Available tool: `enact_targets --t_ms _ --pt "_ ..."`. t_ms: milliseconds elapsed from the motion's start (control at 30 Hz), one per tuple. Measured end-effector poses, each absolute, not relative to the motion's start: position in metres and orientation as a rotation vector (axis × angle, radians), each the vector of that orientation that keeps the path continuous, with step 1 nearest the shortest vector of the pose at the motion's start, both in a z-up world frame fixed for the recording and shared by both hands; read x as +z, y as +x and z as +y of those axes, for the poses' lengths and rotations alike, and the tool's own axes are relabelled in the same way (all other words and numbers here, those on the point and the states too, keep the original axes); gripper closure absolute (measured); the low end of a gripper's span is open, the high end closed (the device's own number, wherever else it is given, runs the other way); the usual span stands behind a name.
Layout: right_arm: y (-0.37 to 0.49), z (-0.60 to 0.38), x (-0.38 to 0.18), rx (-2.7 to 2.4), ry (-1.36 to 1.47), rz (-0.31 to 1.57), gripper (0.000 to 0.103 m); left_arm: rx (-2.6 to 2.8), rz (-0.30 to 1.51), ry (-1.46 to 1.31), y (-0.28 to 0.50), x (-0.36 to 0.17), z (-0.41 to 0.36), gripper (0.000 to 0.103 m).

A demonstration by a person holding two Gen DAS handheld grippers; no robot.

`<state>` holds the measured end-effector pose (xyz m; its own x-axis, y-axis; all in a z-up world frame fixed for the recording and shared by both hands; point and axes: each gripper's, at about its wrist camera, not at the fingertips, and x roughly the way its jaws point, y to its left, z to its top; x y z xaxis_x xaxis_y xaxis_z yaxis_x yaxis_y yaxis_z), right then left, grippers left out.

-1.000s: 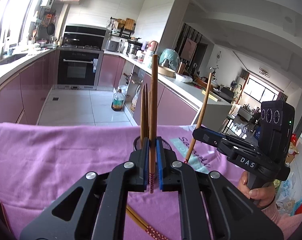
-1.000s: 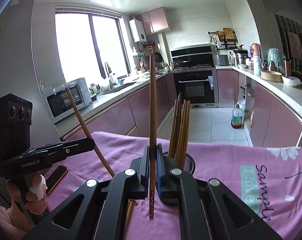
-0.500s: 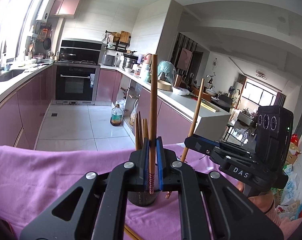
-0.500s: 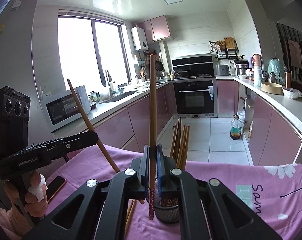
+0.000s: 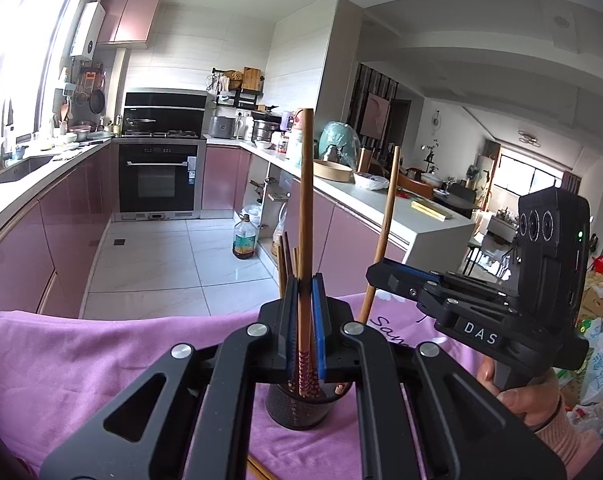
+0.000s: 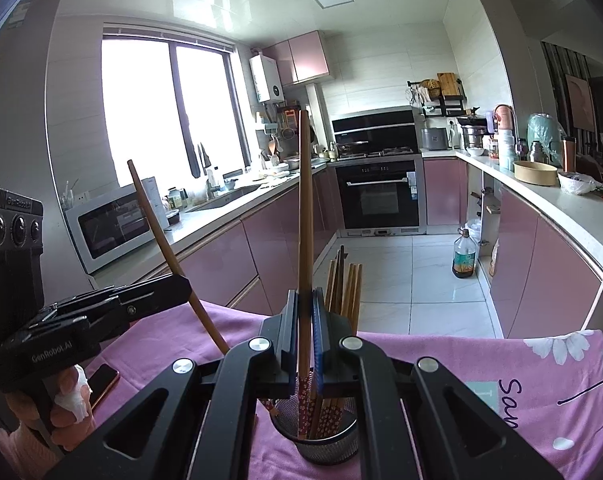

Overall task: Organize utensils
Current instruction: 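Lower the chopstick into the mesh cup with the left tool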

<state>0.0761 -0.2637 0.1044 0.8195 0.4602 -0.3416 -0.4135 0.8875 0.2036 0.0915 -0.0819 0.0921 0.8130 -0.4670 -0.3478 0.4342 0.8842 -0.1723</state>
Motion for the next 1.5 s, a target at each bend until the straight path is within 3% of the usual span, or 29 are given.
enact_targets --t_ms 1500 --pt "0.126 -0.254 0.052 0.414 0.132 0.586 0.097 -0.486 0.593 0.031 0.143 0.084 -0.093 0.095"
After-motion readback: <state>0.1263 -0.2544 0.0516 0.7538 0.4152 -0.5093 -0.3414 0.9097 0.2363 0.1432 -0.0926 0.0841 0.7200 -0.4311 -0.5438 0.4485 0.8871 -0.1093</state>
